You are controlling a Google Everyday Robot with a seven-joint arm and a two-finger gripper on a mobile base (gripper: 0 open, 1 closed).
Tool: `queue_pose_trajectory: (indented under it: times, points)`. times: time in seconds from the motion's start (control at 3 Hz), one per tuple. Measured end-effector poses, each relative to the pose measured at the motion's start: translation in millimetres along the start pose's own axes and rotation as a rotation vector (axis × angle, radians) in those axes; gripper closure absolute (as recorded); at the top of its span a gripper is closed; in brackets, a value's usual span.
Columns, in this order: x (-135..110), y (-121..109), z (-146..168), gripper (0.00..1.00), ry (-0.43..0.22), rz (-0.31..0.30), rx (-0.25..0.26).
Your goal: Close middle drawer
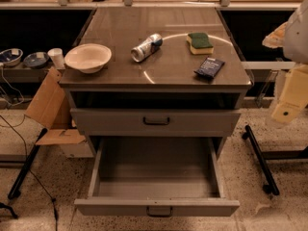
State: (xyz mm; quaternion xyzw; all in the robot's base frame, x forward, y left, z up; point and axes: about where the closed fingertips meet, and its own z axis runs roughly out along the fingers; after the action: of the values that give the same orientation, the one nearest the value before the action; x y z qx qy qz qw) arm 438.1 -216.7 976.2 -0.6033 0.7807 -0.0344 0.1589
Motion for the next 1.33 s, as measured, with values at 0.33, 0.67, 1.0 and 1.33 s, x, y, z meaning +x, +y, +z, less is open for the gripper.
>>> queue_pose_trajectory:
  times: [0.33,0.67,1.0,1.33]
  points:
    - [0,0,0,0.0,0.0,0.0,0.0]
    - [5,5,12,0.0,-0.029,0.016,-0.002]
    - [18,18,46,0.0,-0.096,0.054,-0.035]
    - [29,35,87,0.0,-0.196,0.108,-0.075]
